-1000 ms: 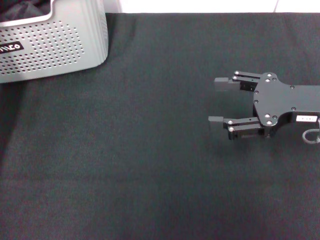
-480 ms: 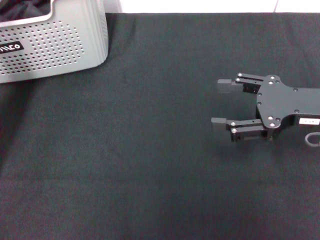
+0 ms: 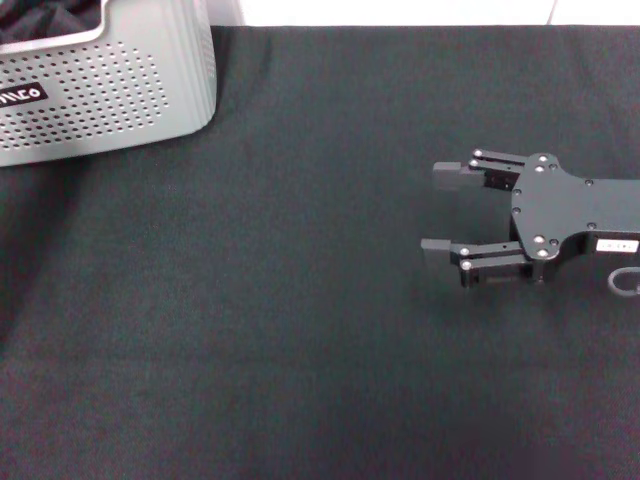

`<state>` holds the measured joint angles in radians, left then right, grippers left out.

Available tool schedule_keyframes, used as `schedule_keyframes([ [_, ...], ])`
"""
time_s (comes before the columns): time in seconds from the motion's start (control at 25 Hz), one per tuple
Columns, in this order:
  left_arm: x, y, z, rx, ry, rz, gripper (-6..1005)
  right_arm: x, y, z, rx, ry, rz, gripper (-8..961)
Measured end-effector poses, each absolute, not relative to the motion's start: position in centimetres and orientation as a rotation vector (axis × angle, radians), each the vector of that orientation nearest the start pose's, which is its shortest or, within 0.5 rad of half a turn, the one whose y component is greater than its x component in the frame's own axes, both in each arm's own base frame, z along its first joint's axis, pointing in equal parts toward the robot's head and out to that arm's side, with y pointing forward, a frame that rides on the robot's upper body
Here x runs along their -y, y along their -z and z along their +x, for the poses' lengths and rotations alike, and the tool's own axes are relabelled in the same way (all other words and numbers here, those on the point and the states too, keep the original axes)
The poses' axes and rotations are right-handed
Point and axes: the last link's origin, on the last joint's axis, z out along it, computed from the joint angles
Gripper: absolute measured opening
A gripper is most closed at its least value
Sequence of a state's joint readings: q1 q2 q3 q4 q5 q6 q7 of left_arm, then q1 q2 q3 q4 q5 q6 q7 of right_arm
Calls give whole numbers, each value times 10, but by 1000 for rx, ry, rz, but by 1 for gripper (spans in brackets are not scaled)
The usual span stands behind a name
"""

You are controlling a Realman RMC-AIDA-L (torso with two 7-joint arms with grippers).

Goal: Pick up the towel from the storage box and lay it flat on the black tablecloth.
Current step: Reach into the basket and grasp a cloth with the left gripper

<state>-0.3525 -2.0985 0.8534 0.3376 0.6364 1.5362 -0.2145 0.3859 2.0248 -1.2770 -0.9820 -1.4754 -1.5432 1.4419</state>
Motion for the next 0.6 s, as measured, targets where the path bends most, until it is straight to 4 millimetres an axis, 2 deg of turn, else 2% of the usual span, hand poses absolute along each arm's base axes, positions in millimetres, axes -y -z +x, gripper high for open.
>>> schedule_keyframes([
  [0.24,-333,-59,-301,-13,685,-1368,133,-312,-5,185,-213,-918,-2876,841],
  [0.36,-343,-58,-304,6,601,-1351,162,-312,-5,185,-213,-917,-2877,840],
  [0.6,-355,-60,-313,54,492,-1323,407,-311,-4,186,-220,-916,-2878,839],
])
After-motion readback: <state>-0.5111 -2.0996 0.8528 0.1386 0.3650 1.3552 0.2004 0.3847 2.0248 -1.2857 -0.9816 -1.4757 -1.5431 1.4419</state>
